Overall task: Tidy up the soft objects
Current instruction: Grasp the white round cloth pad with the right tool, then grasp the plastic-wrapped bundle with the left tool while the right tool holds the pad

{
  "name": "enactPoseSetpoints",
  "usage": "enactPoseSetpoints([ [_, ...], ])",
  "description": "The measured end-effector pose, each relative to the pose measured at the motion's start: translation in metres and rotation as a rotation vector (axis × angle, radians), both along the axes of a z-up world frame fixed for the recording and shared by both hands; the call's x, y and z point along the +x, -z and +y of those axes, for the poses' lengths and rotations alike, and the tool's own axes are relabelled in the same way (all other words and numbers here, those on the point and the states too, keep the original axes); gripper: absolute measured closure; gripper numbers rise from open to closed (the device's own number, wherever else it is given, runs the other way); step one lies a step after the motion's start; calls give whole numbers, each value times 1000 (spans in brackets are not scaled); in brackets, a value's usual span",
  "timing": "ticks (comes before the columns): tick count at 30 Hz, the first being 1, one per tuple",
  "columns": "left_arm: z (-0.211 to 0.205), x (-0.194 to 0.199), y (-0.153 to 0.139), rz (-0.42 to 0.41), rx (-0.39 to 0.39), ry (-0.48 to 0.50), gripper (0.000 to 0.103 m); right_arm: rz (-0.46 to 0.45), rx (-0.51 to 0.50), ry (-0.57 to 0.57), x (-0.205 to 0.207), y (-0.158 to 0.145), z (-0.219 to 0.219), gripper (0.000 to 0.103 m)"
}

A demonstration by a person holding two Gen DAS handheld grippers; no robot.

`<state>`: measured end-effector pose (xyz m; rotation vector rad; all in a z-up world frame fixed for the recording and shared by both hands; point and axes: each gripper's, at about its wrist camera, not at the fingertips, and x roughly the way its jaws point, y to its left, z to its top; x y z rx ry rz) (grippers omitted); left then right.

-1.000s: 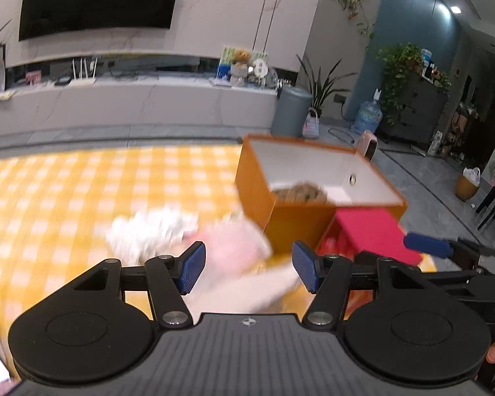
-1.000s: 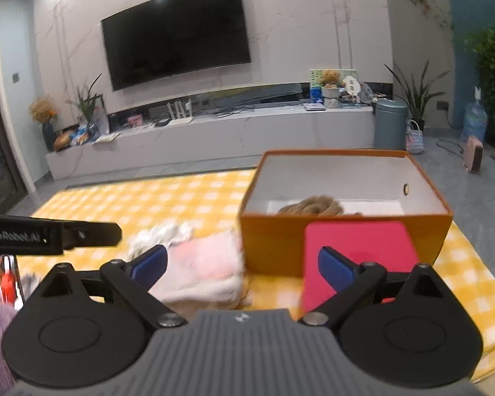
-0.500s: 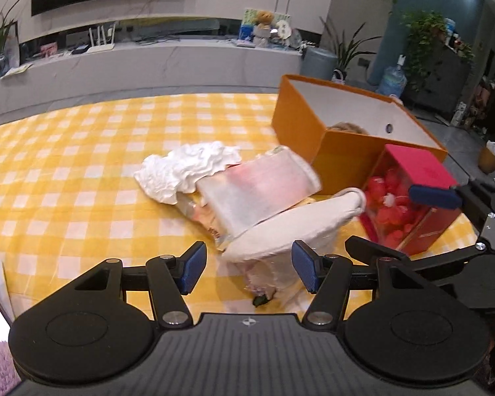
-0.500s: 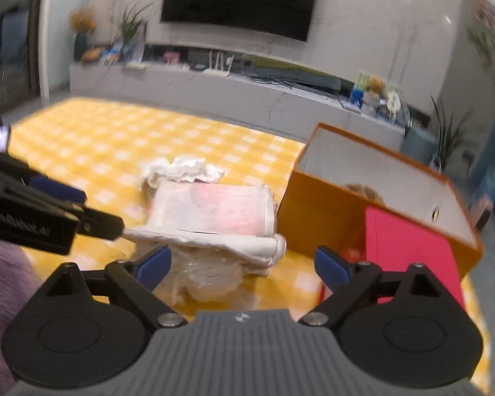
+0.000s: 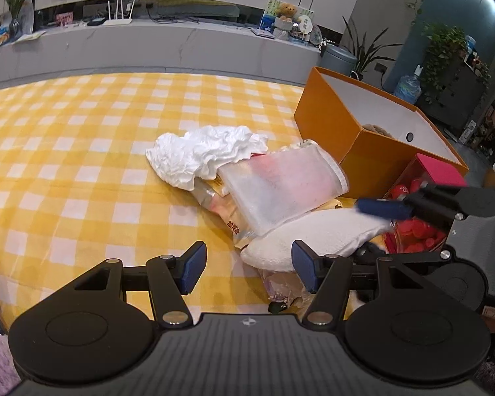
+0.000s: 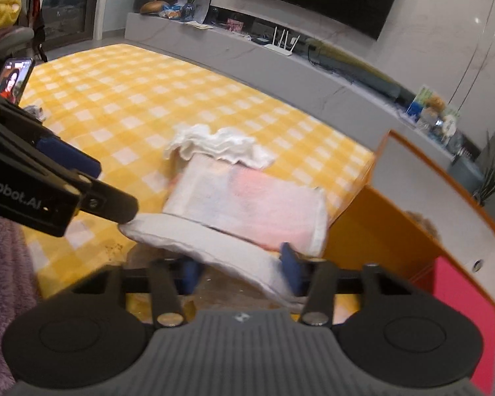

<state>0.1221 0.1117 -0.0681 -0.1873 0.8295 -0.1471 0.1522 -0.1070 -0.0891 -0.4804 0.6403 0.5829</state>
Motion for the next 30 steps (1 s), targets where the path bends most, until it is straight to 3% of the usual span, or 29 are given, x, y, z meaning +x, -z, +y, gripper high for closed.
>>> enactPoseSetpoints([
  [3,-3,-1,-1,0,-1,1,33,-1,45,38,-2,0,-8,90],
  [5,-7,-4,-3,-15,0,16,33,3,88,64,-3,-4,-15,96],
  [11,-22,-11,-13,-58,-15,76,31,-2,232,182,-21,-26,-48,99],
  [16,-37,-17,-16,-78,25,118,27,-16,316,288,-42,-40,-75,99],
  [30,-56,-46,-14,-27,36,249,21,87,517,447,-74,-48,-137,99],
])
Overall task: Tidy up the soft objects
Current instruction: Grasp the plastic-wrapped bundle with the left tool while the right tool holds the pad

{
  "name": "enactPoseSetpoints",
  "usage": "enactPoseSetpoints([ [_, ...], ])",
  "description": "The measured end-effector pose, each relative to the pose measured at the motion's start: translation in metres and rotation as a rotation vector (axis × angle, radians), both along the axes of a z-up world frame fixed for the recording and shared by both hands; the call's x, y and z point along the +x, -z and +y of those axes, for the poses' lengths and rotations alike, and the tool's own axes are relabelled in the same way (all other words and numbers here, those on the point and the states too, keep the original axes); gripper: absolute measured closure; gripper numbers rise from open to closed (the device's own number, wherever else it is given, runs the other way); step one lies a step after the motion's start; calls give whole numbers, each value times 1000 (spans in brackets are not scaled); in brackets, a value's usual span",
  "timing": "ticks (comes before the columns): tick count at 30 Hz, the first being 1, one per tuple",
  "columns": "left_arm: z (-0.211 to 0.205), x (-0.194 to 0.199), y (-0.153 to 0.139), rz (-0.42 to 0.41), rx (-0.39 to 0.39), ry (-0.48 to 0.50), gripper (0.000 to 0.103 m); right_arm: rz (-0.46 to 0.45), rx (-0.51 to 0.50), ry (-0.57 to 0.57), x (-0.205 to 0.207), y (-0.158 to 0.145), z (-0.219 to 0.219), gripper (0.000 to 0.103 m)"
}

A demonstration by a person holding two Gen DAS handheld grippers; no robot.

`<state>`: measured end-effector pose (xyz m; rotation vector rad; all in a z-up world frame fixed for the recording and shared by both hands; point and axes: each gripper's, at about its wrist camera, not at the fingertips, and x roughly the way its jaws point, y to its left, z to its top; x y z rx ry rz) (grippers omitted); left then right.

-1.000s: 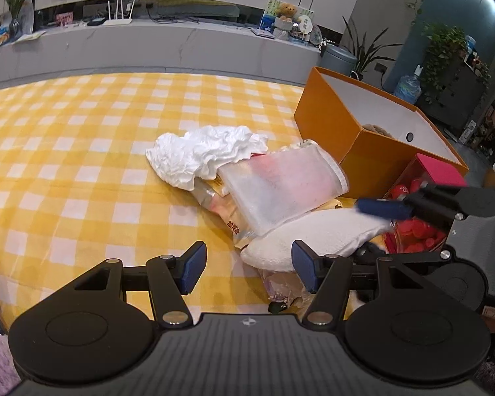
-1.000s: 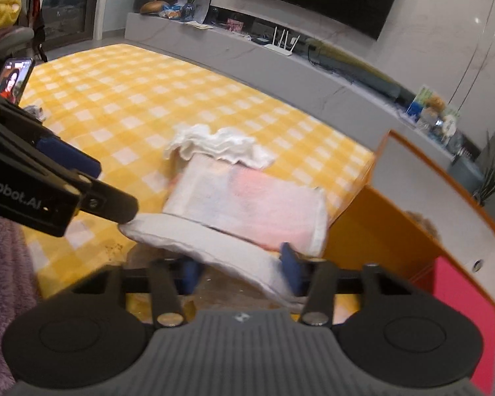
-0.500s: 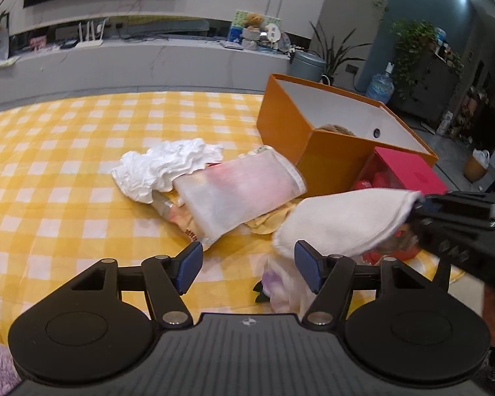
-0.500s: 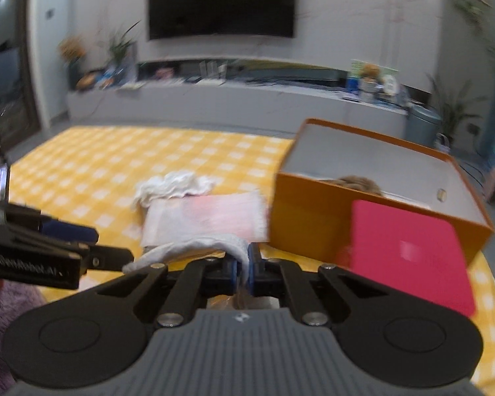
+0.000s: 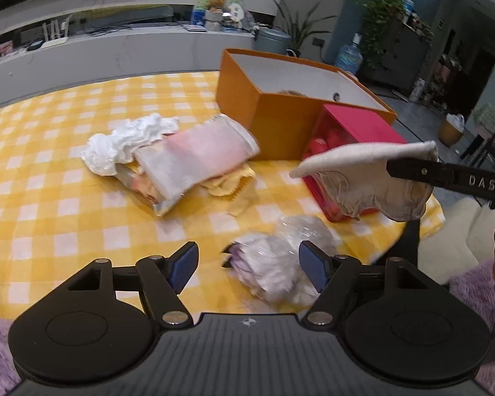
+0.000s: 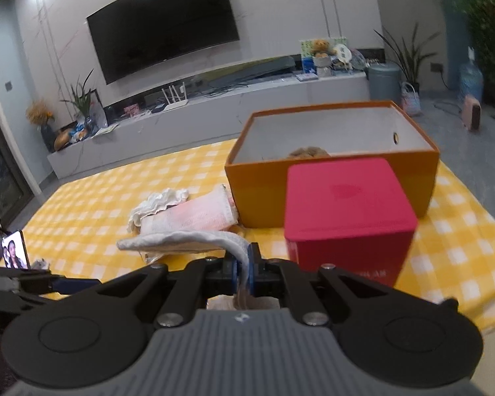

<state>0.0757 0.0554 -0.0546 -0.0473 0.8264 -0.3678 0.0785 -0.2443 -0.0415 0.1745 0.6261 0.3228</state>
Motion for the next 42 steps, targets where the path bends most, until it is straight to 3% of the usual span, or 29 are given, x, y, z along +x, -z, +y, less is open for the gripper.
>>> enactPoseSetpoints([
  [4,-21,-1,2,-32,68,88,18,76,-1,18,-3,11,-9,99],
  [8,-43,5,13,-49,131,153,17,154,74,64,8,31,-22,99],
  [13,-76,11,26,-114,317,248,17,178,104,107,18,44,-32,99],
  [16,-87,15,41,-98,387,299,18,180,108,116,22,48,-35,98],
  [22,-93,26,63,-69,488,254,23,180,88,104,25,59,-33,98],
  [30,-80,31,64,-69,413,153,42,173,55,89,27,68,-31,98],
  [36,-59,24,43,-66,284,34,47,107,32,40,18,52,-23,99],
  [42,-33,13,10,-36,94,-62,47,17,26,-3,4,30,-16,99],
])
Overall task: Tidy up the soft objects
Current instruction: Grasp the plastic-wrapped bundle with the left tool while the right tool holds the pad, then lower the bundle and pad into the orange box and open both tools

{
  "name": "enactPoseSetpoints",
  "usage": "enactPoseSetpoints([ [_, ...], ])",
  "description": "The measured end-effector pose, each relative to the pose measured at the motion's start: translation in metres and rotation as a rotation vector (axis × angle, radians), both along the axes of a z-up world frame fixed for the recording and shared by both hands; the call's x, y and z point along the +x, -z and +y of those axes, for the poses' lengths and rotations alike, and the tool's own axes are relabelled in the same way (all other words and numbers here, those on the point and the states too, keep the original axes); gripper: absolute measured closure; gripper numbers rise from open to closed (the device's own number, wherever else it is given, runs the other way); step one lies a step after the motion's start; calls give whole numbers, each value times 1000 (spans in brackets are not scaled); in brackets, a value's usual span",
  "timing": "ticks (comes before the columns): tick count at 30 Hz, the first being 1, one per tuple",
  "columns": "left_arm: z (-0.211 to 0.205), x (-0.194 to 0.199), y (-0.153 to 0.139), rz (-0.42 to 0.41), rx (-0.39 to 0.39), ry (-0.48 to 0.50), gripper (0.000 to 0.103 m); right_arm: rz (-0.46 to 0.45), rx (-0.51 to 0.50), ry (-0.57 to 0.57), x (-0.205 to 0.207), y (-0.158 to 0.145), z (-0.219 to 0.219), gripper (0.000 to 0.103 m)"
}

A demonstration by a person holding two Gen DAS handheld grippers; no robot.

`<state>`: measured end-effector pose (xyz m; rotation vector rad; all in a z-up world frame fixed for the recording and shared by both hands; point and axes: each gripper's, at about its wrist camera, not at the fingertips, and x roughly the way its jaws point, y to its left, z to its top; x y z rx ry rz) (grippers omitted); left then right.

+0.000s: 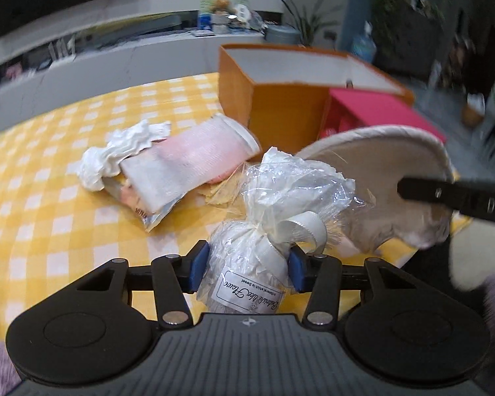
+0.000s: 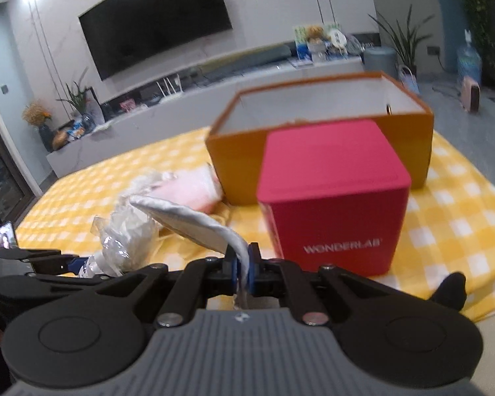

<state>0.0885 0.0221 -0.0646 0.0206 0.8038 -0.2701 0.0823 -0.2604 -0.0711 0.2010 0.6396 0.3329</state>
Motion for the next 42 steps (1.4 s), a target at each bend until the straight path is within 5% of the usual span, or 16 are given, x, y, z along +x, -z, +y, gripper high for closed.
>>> enactPoseSetpoints([
  [7,14,-8,-40,-28,-159,-51,46,-101,48,-15,-13,-31,-4,99],
  [21,-17,32,-111,-206,-206,11,42,-269,18,22,8,-100,-28,99],
  [31,-39,92,-109,-201,-246,36,42,-285,-44,76,63,-112,-52,99],
  [42,-67,170,-82,-116,-259,66,42,-179,-126,123,157,-94,-72,99],
])
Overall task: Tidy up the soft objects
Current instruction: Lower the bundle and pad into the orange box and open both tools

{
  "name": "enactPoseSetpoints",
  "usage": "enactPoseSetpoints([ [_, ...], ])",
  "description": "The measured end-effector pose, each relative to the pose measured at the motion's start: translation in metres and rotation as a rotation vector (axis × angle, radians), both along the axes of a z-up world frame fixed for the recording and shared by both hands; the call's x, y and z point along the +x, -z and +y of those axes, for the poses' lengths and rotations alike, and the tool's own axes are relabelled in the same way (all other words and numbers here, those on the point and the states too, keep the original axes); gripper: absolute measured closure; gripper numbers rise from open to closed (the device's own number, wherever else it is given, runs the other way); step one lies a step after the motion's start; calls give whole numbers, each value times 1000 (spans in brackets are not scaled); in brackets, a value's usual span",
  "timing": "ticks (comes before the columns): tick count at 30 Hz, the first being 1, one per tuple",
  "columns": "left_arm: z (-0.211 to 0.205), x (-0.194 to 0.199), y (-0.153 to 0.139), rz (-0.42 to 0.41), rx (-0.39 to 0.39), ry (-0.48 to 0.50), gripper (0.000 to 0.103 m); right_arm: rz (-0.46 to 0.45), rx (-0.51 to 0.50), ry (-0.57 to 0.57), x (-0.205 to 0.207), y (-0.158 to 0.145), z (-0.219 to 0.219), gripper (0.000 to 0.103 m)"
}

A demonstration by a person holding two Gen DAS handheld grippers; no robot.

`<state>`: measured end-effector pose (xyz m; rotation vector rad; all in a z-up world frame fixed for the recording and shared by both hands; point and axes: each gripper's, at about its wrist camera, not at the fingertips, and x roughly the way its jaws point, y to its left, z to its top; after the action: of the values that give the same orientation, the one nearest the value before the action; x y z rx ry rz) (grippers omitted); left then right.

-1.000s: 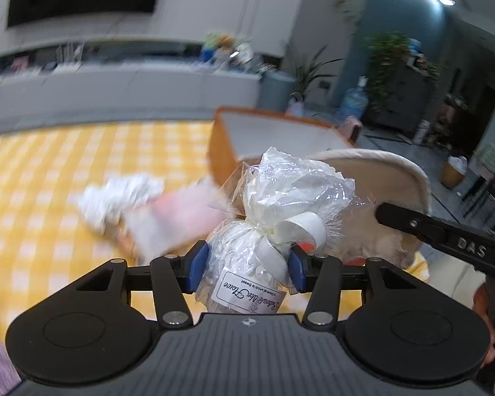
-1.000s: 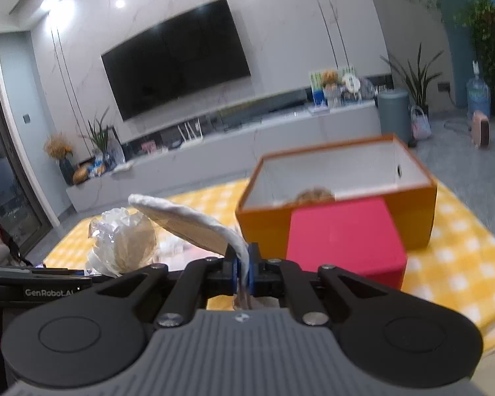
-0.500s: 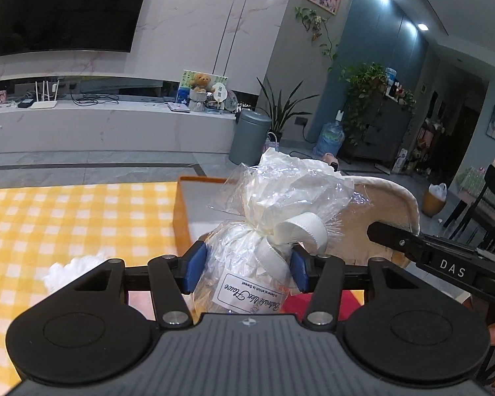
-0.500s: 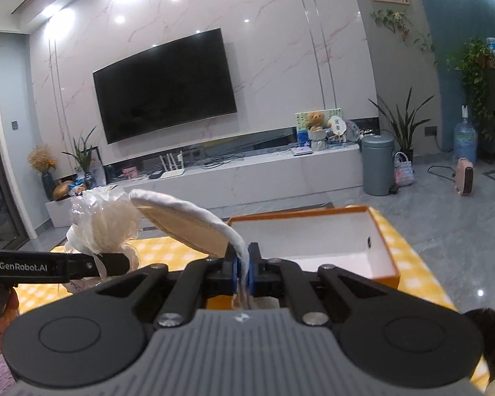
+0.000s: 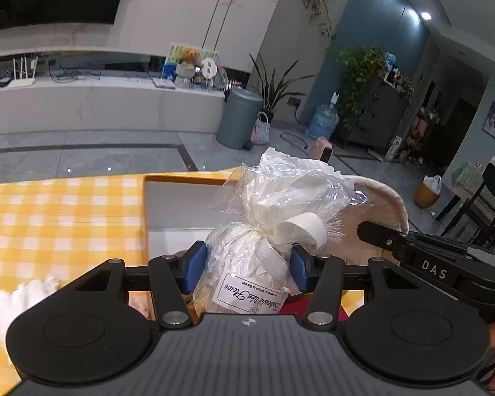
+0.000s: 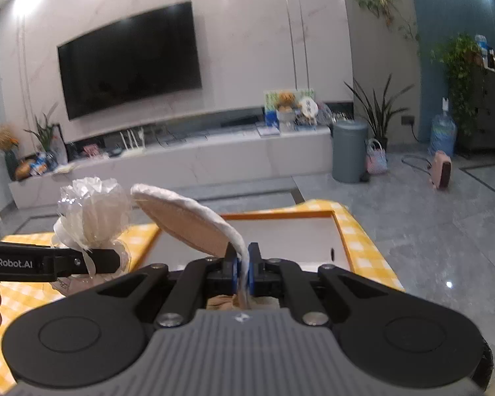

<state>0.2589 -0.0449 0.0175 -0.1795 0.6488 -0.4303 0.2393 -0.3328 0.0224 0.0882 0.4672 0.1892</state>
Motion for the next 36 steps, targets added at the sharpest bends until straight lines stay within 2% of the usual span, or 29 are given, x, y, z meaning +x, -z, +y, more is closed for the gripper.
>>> enactPoseSetpoints([
  [11,-31,52,41,84,41,23,42,158,-127,79,72,47,-4,99],
  [22,-41,66,69,154,91,19,42,244,-187,85,93,78,-2,98],
  [24,-40,65,69,152,90,20,38,262,-198,82,96,82,0,98],
  [26,-37,64,69,154,76,8,29,269,-206,78,96,84,1,92],
  [28,-33,63,66,149,59,-2,19,260,-208,73,93,81,3,91],
  [30,-28,59,62,134,48,-12,16,244,-216,60,89,77,5,79],
  [31,-28,58,60,128,44,-14,14,233,-221,55,86,73,6,68],
  [32,-26,56,58,124,40,-15,13,221,-226,53,84,70,7,61],
  [34,-24,53,51,118,30,-9,12,206,-239,45,78,66,10,59],
  [36,-23,48,45,109,19,-3,8,190,-252,42,71,60,12,50],
])
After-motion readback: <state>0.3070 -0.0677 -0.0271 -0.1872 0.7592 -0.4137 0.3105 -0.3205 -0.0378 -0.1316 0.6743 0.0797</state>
